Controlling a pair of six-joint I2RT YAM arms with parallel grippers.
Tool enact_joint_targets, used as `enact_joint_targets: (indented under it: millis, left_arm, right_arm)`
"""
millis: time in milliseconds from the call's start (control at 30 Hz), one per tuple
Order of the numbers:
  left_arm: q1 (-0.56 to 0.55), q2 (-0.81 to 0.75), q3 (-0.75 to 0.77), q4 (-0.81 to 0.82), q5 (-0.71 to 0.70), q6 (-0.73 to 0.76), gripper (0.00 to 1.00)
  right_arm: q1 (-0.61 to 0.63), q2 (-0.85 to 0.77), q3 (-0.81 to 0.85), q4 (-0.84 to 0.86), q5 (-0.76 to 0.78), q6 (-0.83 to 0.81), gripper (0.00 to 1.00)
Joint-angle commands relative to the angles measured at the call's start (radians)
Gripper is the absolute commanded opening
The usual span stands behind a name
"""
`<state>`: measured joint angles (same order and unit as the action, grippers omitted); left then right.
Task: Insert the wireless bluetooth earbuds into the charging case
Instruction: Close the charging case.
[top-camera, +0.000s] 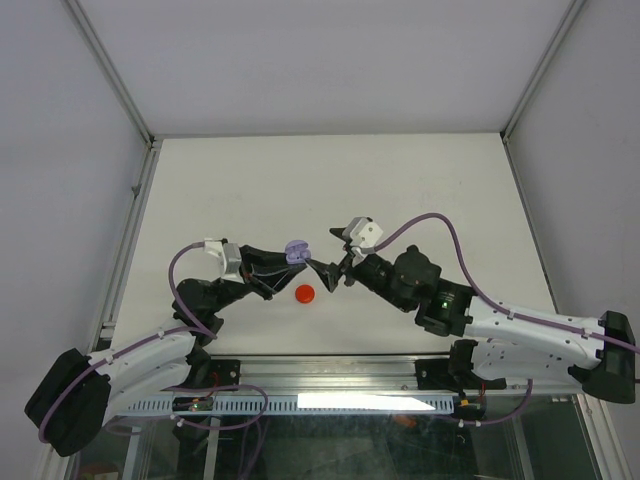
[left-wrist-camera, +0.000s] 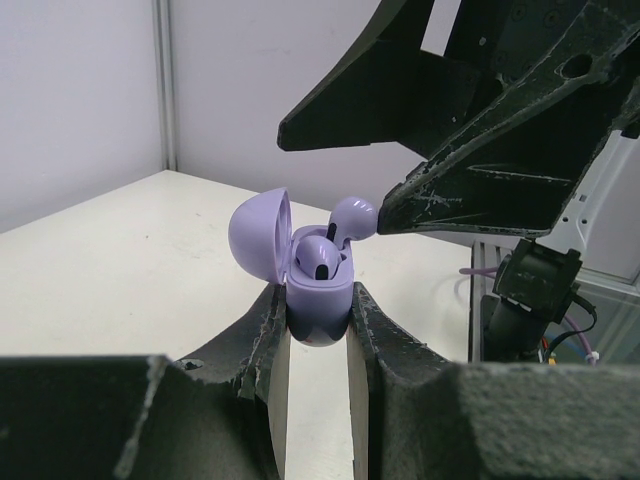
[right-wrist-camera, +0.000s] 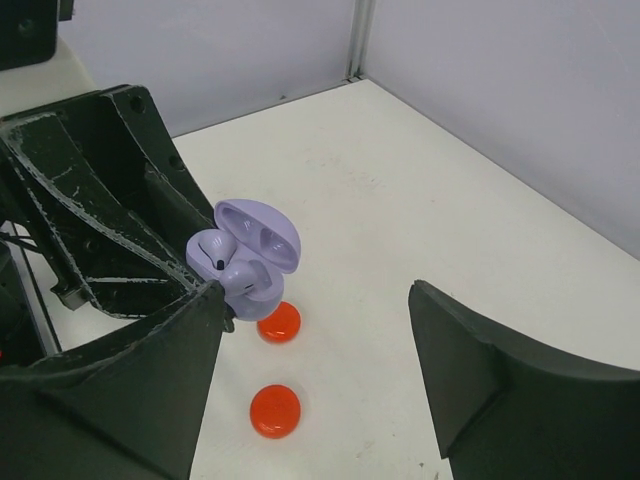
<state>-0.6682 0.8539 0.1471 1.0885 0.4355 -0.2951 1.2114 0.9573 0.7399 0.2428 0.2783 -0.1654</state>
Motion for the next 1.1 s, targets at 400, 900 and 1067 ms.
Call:
enact_joint_targets:
  millis: [400,900,1067]
  left_arm:
    - [-0.004,-0.005,0.028,0.069,0.051,-0.005,0.09]
    - [-0.004,0.049,0.019,0.018,0.052,-0.014,0.09]
    - [-0.004,0.091,0.05,0.031,0.084,-0.03,0.1]
  right_arm:
    - [-0.009,-0.01,0.006,0.002,0.095,-0.027,0.79]
    - [-0.355,0.021,0.145,-0.247,-0.579,0.298,0.84]
    - [-0.42,0.08,0.177,-0.181,-0.767,0.459,0.84]
